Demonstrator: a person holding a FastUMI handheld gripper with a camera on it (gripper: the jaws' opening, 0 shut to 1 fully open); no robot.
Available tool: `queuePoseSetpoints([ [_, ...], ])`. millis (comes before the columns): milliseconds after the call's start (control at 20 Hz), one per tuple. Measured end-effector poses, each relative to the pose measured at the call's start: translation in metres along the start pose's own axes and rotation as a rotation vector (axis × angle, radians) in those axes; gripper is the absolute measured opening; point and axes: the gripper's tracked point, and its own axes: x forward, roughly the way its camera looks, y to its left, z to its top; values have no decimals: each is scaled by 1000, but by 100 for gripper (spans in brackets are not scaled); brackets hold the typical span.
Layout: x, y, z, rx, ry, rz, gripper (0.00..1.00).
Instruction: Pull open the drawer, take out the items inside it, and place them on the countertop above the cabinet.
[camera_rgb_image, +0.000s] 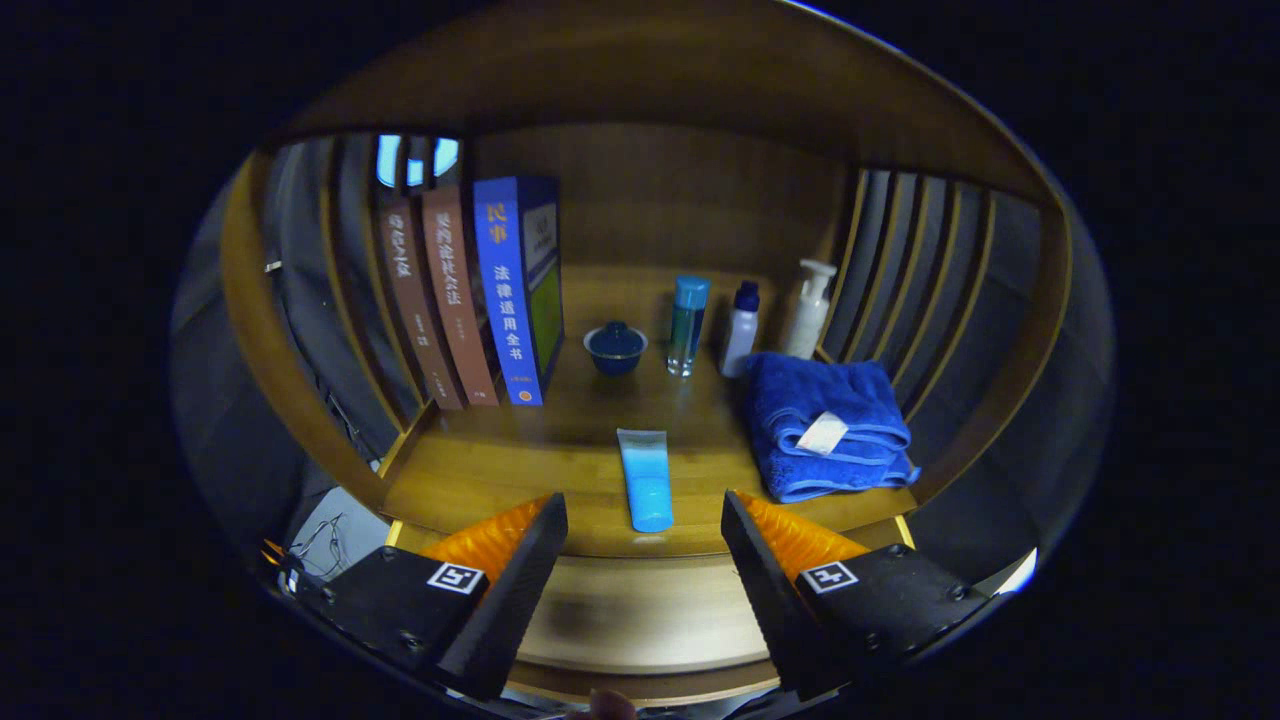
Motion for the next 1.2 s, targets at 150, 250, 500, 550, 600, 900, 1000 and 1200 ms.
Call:
queuePoseSetpoints([
  [150,-38,4,0,25,-143,3,99],
  [250,-71,0,4,35,-274,-2,99],
  [500,-134,-7,-20,9,-466,13,99],
  [550,-143,-10,-30,10,-494,14,99],
  [600,-147,-10,-41,16,-513,24,99],
  [900,-147,-3,-137,21,-532,70,99],
  [1000,-133,-5,-171,16,-497,68,99],
  [1200,-105,-9,-215,45,-421,69,99],
])
